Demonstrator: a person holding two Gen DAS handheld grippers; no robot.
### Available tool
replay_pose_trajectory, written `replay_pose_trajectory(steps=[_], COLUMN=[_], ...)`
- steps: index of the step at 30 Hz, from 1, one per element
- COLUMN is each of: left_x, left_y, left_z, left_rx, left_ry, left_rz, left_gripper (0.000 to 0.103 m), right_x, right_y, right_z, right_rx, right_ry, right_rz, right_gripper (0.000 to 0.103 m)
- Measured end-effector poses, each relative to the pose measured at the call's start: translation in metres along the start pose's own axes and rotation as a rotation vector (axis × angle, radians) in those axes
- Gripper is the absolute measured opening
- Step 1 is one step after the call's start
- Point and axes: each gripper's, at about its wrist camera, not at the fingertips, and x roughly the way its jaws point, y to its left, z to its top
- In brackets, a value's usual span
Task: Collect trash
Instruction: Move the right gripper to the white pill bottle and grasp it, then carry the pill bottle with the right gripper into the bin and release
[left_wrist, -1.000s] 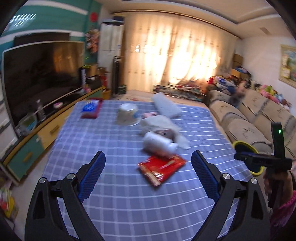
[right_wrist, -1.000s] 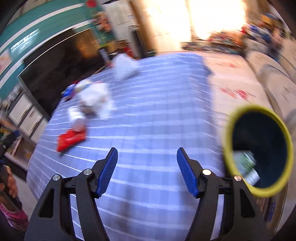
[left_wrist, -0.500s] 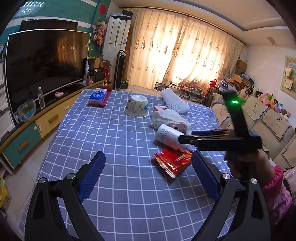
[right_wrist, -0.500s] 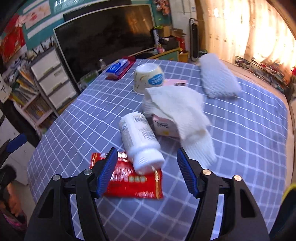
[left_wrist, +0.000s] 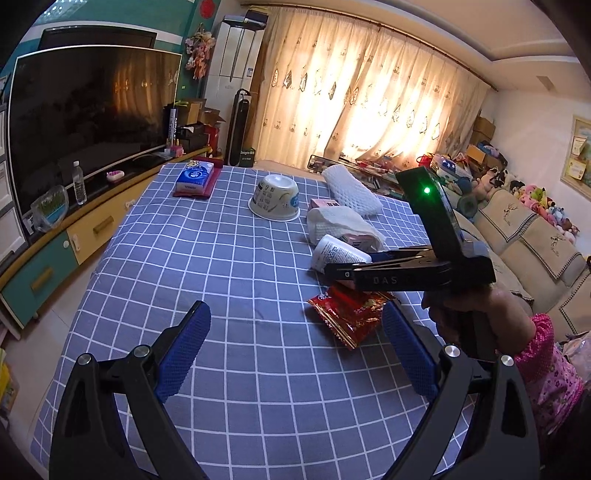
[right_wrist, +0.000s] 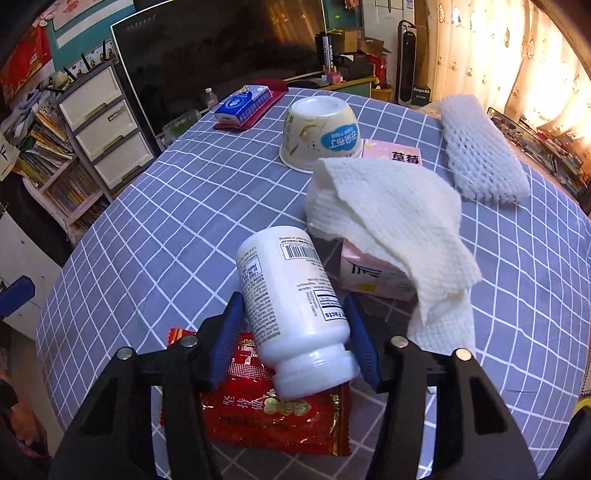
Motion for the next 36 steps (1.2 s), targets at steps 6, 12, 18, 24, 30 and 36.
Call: replay_pose_trajectory(steps=[6, 12, 18, 24, 30, 36], left_x=[0.002, 0.002, 0.003, 0.009, 0.020, 0.035], left_y=[-0.002, -0.009, -0.016, -0.028, -0.043, -0.060], left_z=[-0.002, -0.004, -0.004, -0.004, -0.004, -0.003], left_rx=[0.003, 0.016, 0.031, 0.052, 0.077, 0.113], left_ry=[0.005, 0.007, 0.013, 0.029, 0.052, 0.073], left_rz=[-0.002, -0.004, -0.014, -0.027, -0.048, -0.062], left_gripper=[0.093, 0.093, 0.093, 0.093, 0.093, 0.093], right_x=[-0.013, -0.042, -0.081, -0.125, -0.164, -0.184], right_y=[0.011, 0.015, -0.007, -0.059, -0.143, -0.215], right_z=[-0.002, -0.012, -0.033, -0.076, -0.140, -0.194], right_rx=[-0.010, -0.001, 0.073, 0.215, 0.469, 0.660], right_ry=[-0.026, -0.073, -0.132, -0.190, -0.227, -0.226], right_rz=[0.029, 0.055, 0.039, -0.062, -0.202, -0.373], right_gripper=[0.052, 0.052, 0.052, 0.052, 0.052, 0.052])
